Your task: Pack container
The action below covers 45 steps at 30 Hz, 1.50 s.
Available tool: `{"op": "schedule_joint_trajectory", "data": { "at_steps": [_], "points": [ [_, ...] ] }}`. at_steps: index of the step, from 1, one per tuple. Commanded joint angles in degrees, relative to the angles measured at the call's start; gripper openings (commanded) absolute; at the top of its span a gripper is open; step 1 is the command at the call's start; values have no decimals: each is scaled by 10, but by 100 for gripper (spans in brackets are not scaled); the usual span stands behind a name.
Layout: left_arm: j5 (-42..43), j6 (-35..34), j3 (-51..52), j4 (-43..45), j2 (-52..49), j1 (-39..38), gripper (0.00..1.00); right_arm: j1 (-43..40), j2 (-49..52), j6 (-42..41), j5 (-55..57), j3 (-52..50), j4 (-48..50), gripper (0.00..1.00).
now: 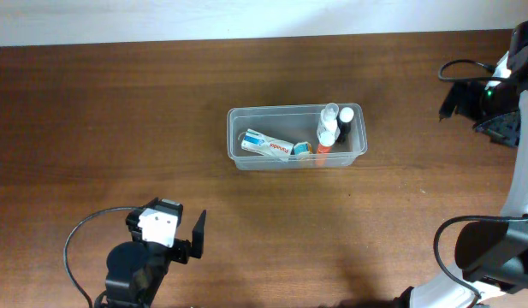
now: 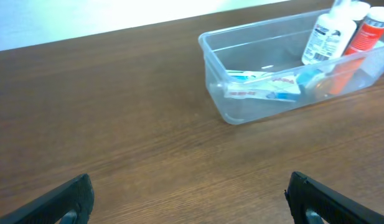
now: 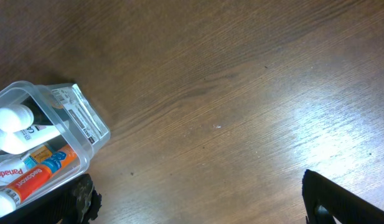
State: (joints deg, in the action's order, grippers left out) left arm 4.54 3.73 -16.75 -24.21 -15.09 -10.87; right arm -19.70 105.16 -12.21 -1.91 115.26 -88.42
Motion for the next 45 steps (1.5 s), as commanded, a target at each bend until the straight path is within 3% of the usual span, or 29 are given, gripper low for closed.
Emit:
{"op": "schedule_joint_trajectory", "data": {
  "at_steps": [1, 13, 20, 34, 45],
  "points": [
    [9, 13, 26, 2, 37, 17, 99, -2, 2, -2, 7, 0, 0, 98],
    [33, 13, 106, 57, 149, 28, 99, -2, 2, -2, 7, 0, 0, 98],
    [32, 22, 115, 97, 148, 32, 100, -2, 2, -2, 7, 0, 0, 98],
    [32, 24, 155, 277, 148, 67, 100, -3, 2, -2, 7, 0, 0, 98],
    [31, 24, 163, 264, 148, 85, 99, -2, 2, -2, 7, 0, 0, 98]
  ]
}}
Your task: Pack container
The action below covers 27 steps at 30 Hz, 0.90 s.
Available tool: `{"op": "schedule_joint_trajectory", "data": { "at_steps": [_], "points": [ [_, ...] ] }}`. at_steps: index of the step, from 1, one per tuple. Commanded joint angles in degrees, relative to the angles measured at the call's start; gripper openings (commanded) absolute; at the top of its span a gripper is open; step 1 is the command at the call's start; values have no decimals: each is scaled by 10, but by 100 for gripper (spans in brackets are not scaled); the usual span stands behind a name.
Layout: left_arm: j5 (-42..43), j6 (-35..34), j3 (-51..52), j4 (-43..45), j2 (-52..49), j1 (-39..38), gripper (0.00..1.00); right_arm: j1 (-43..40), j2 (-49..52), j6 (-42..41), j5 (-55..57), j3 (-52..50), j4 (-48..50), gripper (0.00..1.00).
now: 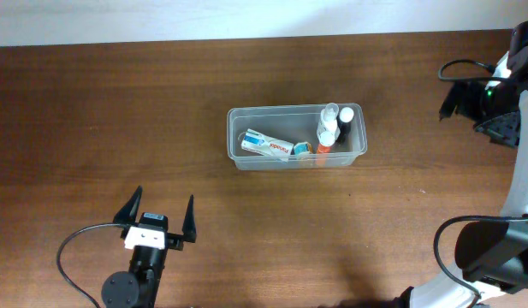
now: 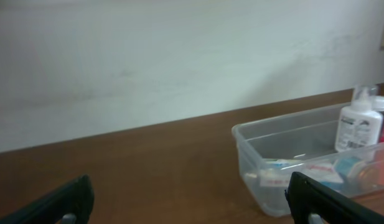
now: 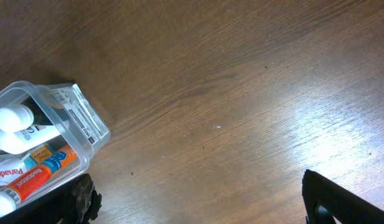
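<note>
A clear plastic container [image 1: 236,137] sits mid-table, holding a white toothpaste tube [image 1: 266,145], a white bottle [image 1: 328,128] and an orange-red tube [image 1: 322,149]. The same container [image 2: 251,155] shows at the right of the left wrist view, and its right end [image 3: 79,118] at the left of the right wrist view. My left gripper [image 1: 159,222] is open near the front left of the table, pointing toward the back wall, well short of the container. My right gripper [image 1: 469,98] is open at the right edge of the table, nothing between its fingers.
The brown wooden table [image 1: 101,111] runs back to a white wall [image 2: 179,56]. A black cable [image 1: 67,257] loops by the left arm. The right arm's base [image 1: 495,248] stands at the front right.
My left gripper has drawn back toward the front edge and tipped up: it faced down at the table and container, and now looks level at the wall. The right arm has not moved.
</note>
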State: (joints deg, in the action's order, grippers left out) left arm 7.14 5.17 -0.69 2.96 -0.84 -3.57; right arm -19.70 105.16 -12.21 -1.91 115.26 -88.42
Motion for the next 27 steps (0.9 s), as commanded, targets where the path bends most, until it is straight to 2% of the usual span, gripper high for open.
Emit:
{"op": "schedule_joint_trajectory", "data": {
  "at_steps": [1, 5, 27],
  "points": [
    [5, 10, 2, -18, 6, 15, 99, -2, 2, -2, 7, 0, 0, 98],
    [5, 10, 2, -68, 6, 19, 99, -2, 2, -2, 7, 0, 0, 98],
    [6, 10, 2, -69, 5, 19, 99, -2, 2, -2, 7, 0, 0, 98]
  ]
}}
